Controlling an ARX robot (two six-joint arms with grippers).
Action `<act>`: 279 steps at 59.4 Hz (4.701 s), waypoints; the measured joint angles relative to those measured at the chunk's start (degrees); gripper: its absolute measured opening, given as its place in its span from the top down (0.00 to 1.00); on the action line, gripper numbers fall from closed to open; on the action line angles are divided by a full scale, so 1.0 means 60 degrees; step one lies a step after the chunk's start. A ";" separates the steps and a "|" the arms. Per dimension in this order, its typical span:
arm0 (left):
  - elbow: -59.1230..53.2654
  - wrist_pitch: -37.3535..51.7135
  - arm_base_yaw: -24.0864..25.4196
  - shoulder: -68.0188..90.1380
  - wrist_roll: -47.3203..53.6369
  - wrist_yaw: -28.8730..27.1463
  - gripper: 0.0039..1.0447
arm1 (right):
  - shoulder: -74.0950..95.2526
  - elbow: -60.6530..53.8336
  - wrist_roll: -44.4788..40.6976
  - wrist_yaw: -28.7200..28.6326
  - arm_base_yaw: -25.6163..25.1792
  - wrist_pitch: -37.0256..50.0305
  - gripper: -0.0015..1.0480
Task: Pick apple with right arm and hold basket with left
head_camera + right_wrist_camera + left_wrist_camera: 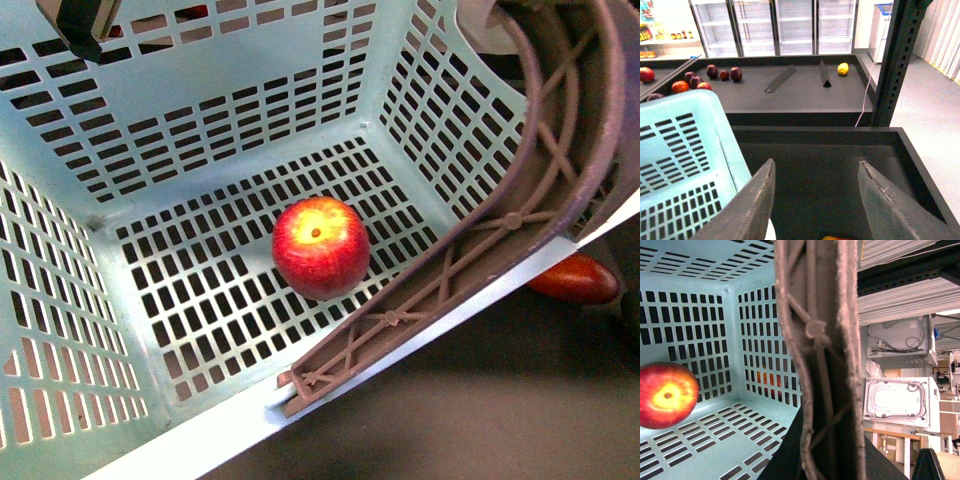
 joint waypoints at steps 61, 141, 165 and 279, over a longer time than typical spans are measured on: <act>0.0000 0.0000 0.0004 0.0004 0.0000 0.0004 0.95 | -0.4652 -0.2335 -0.0229 -0.1402 -0.1443 -0.2113 0.98; 0.0000 0.0000 0.0011 0.0004 0.0000 0.0004 0.95 | -0.8076 -0.2331 -0.0237 -0.1399 -0.1443 -0.5588 0.36; -0.0022 0.0259 -0.0153 -0.0007 -0.2747 -0.3687 0.95 | -0.8083 -0.2331 -0.0237 -0.1395 -0.1443 -0.5595 0.08; -0.1002 0.1071 0.4113 0.2940 -0.5326 -0.2608 0.42 | -0.8083 -0.2331 -0.0237 -0.1399 -0.1443 -0.5595 0.08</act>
